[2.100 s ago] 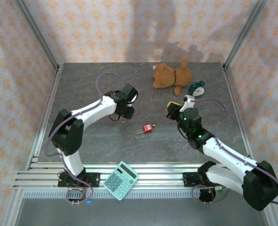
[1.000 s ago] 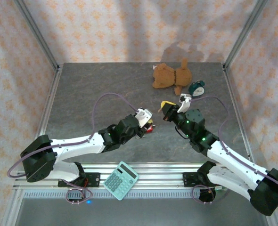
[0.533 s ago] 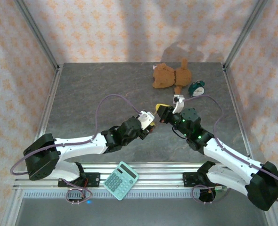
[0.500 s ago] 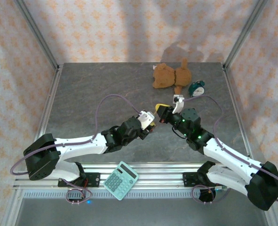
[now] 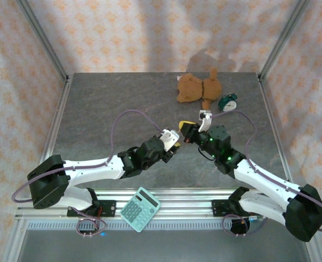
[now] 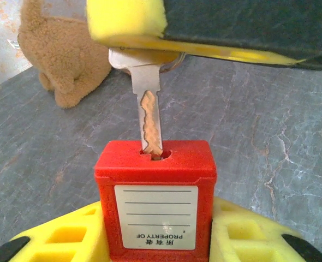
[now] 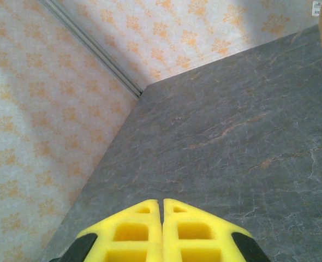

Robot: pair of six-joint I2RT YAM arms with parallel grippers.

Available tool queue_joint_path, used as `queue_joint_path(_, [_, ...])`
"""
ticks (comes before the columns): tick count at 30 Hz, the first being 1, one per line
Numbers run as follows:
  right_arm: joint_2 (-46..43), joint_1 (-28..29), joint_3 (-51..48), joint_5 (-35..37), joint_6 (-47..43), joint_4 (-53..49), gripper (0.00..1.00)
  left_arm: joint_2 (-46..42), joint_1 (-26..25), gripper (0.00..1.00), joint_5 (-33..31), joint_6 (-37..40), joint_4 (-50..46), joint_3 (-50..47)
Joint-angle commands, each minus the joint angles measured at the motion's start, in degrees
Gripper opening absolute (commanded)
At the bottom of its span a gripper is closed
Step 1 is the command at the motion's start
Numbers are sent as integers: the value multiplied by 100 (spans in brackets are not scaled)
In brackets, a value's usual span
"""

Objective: Unlock with the key

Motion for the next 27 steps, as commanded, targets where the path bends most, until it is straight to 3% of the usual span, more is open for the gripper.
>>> queue_joint_path(1, [37,30,-116,-147,-21,224,5,-41,-65,37,-180,-115,372,103])
queue_joint_path(16, [192,63,-225,-569,-424,-12,5,-3,-64,35,-171,-206,338,317])
queue_joint_path(27, [208,408,-375,-148,-498,75,5,-39,-63,33,-380,-301,395,398])
